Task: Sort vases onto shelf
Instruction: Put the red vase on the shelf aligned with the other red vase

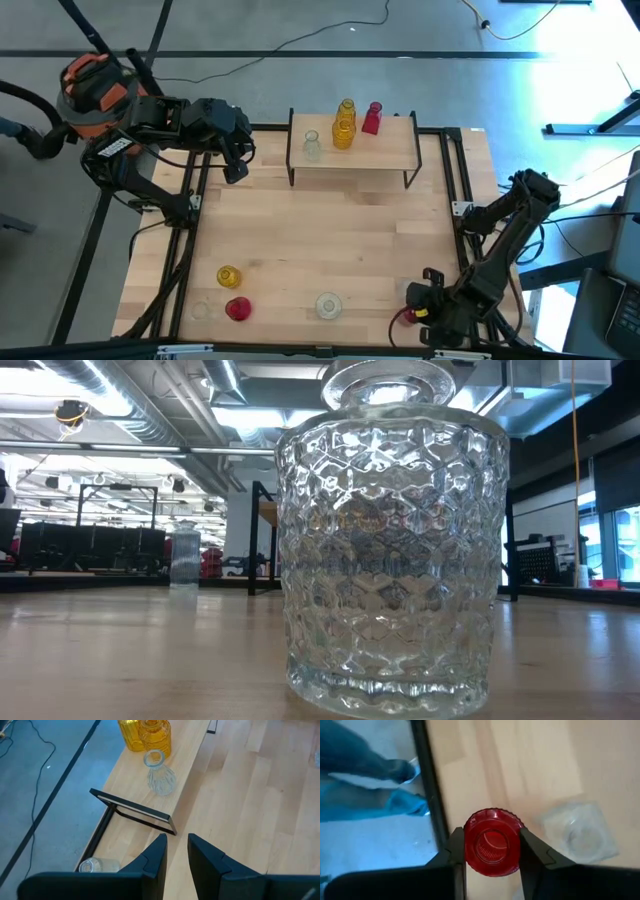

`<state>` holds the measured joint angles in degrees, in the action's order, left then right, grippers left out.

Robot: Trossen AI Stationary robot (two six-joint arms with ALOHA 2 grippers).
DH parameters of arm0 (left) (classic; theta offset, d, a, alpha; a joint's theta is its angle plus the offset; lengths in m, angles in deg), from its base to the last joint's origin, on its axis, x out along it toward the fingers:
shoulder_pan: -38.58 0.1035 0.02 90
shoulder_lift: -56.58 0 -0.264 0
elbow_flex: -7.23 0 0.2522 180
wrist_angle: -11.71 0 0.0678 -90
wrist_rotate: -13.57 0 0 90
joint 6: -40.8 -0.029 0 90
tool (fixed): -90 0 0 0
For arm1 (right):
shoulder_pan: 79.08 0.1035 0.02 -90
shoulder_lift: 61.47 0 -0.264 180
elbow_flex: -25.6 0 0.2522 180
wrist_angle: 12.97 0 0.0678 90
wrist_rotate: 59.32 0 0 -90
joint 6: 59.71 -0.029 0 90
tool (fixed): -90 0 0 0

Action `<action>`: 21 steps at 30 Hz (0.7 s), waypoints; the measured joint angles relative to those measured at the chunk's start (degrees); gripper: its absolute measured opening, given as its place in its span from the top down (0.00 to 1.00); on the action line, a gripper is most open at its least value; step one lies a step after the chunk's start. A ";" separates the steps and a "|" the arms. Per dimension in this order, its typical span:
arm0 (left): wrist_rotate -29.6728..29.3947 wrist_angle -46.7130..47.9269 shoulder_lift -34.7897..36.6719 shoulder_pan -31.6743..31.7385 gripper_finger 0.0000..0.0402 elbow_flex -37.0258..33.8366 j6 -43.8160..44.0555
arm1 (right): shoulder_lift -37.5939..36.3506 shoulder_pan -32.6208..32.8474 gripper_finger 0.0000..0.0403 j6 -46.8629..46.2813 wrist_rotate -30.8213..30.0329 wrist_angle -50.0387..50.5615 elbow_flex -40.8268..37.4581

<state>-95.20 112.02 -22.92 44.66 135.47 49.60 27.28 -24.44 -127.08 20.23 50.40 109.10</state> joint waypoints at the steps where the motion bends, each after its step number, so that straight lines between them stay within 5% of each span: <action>1: -0.02 0.00 0.02 0.01 0.83 0.00 0.06 | 0.01 -0.60 0.79 1.24 -0.72 0.50 0.28; 14: -0.02 0.00 0.02 0.00 0.83 0.00 0.09 | -0.72 -21.62 0.79 32.17 -1.32 0.39 11.93; 21: -0.01 0.02 0.02 0.00 0.83 0.00 0.08 | -1.21 -36.82 0.79 49.91 3.75 9.01 18.33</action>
<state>-95.21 112.04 -22.90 44.66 135.47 49.68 26.08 -61.26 -77.17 23.98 59.41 127.44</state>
